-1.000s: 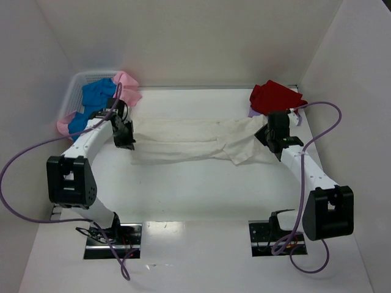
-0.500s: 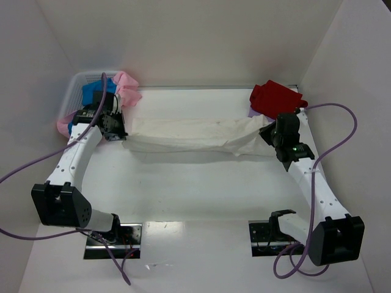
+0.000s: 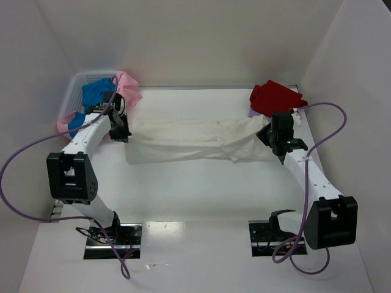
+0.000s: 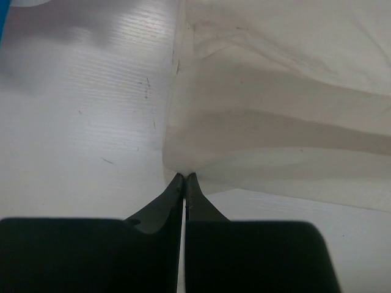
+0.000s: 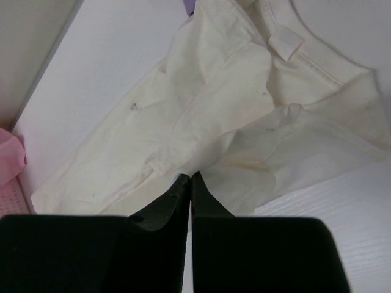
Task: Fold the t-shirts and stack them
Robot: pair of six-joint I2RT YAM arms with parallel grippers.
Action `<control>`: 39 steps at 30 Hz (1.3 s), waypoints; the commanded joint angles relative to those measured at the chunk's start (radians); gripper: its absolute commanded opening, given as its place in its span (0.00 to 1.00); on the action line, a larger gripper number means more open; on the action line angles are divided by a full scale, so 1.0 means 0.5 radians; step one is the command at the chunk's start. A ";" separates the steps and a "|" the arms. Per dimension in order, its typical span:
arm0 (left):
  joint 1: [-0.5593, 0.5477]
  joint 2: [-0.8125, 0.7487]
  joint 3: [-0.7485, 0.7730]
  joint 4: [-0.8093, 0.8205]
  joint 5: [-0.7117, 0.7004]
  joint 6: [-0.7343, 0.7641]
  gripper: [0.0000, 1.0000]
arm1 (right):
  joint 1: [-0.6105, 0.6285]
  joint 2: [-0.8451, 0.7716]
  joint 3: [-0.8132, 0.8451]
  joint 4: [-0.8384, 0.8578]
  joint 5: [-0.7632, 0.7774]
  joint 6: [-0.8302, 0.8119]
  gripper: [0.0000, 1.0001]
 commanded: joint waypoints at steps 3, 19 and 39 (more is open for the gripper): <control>0.040 0.147 0.091 0.127 -0.050 0.071 0.00 | -0.035 0.055 0.048 0.188 0.040 -0.013 0.04; 0.058 -0.145 -0.008 0.057 -0.248 0.068 0.00 | -0.075 -0.244 -0.069 0.044 0.061 -0.016 0.05; 0.058 0.353 0.299 0.148 -0.329 0.166 0.00 | -0.075 0.032 -0.046 0.167 0.079 -0.013 0.05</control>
